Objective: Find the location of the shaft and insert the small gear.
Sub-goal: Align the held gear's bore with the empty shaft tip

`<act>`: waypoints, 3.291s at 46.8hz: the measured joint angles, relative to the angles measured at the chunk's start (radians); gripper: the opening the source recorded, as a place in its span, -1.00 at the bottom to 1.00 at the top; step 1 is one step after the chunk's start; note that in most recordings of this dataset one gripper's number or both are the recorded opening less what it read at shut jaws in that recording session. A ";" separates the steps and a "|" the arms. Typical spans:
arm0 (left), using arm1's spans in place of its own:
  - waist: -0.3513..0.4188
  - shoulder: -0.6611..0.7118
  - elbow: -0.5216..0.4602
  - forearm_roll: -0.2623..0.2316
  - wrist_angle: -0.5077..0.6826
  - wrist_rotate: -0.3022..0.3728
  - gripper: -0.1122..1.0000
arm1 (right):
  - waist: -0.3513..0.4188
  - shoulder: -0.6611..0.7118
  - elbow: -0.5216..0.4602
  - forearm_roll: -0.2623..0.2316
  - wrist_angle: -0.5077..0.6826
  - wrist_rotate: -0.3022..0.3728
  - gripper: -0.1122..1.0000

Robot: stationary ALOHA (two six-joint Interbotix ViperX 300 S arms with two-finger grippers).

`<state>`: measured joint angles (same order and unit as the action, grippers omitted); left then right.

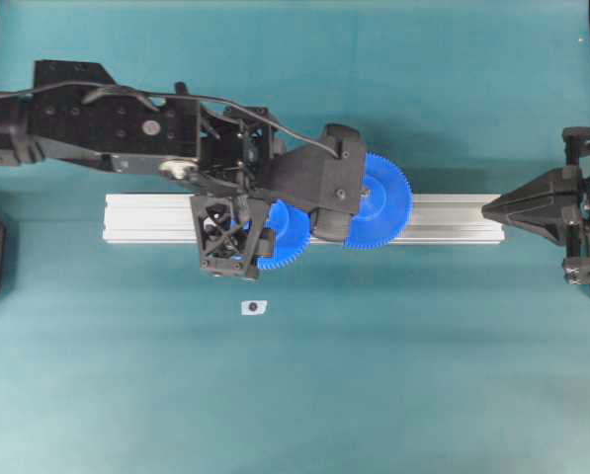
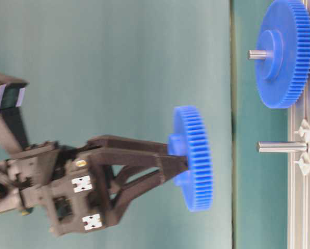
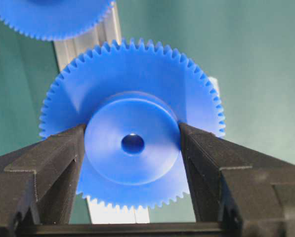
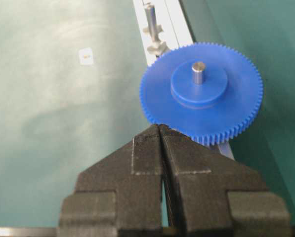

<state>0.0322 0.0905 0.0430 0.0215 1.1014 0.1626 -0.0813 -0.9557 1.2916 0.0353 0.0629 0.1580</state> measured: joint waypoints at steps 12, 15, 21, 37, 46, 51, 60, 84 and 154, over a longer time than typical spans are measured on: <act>0.012 0.025 -0.026 0.002 0.002 0.026 0.34 | 0.000 -0.002 0.000 0.000 -0.002 0.000 -0.79; 0.015 0.032 -0.035 0.000 0.000 0.038 0.34 | 0.000 -0.002 0.000 0.000 0.000 0.000 -0.79; 0.020 0.051 -0.049 0.002 0.000 0.052 0.34 | 0.000 0.000 0.000 0.000 0.000 0.000 -0.79; 0.023 0.077 -0.060 0.002 0.002 0.055 0.34 | 0.000 -0.002 0.000 0.000 0.000 0.000 -0.79; 0.025 0.089 -0.060 0.002 0.002 0.055 0.34 | 0.000 0.000 0.000 0.000 0.000 0.000 -0.79; 0.025 0.097 -0.060 0.002 0.000 0.055 0.34 | 0.000 -0.002 -0.002 0.000 0.000 0.000 -0.79; 0.025 0.115 -0.060 0.002 0.000 0.055 0.34 | 0.000 0.000 0.000 0.000 0.000 0.000 -0.79; 0.026 0.146 -0.057 0.002 -0.005 0.048 0.34 | 0.000 0.000 0.000 0.000 0.000 0.000 -0.79; 0.075 0.129 0.043 -0.002 -0.063 0.043 0.34 | 0.000 0.000 0.000 0.000 0.000 0.002 -0.79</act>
<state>0.1074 0.2194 0.0859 0.0199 1.0385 0.2056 -0.0813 -0.9557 1.2916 0.0353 0.0629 0.1595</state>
